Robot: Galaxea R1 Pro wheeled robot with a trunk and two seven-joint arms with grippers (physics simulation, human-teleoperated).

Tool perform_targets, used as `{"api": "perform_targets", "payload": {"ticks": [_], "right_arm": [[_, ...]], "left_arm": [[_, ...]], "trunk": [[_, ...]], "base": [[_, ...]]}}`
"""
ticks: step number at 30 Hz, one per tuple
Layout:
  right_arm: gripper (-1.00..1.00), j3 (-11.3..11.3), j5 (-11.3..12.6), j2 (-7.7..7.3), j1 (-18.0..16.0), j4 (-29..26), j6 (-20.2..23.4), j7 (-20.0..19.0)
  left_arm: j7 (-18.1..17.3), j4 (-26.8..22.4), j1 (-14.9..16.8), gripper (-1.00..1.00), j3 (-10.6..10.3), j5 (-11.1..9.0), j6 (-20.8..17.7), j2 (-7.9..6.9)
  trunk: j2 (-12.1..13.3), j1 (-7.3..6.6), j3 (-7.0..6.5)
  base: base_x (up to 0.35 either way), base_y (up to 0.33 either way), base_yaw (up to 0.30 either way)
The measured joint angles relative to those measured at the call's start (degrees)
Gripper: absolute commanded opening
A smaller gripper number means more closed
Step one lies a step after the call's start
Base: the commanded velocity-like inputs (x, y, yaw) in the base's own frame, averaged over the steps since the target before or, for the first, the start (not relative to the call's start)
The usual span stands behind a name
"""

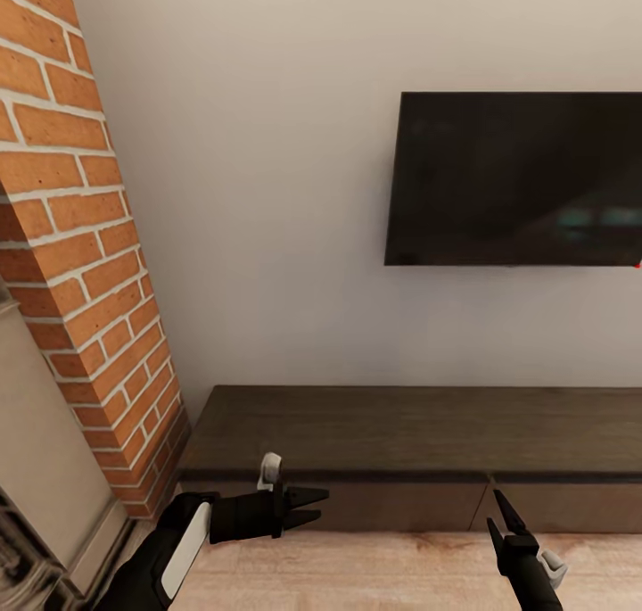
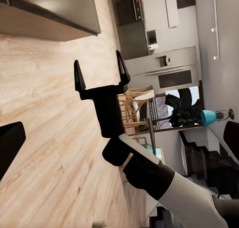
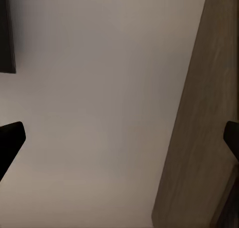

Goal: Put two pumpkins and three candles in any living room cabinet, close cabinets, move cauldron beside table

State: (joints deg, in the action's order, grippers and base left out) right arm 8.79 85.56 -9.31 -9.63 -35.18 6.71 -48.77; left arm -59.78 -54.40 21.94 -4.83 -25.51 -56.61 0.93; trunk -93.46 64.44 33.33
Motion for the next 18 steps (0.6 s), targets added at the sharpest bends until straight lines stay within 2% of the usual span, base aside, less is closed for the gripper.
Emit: {"api": "perform_targets", "payload": {"ticks": [18], "right_arm": [[1.0, -0.09, -0.2, 0.0, 0.0, 0.0, -0.07, 0.1]], "left_arm": [[0.01, -0.01, 0.0, 1.0, 0.0, 0.01, 0.0, 0.04]], "trunk": [[-7.22, 3.95, 3.23]], "base": [[0.0, 0.0, 0.0]]}}
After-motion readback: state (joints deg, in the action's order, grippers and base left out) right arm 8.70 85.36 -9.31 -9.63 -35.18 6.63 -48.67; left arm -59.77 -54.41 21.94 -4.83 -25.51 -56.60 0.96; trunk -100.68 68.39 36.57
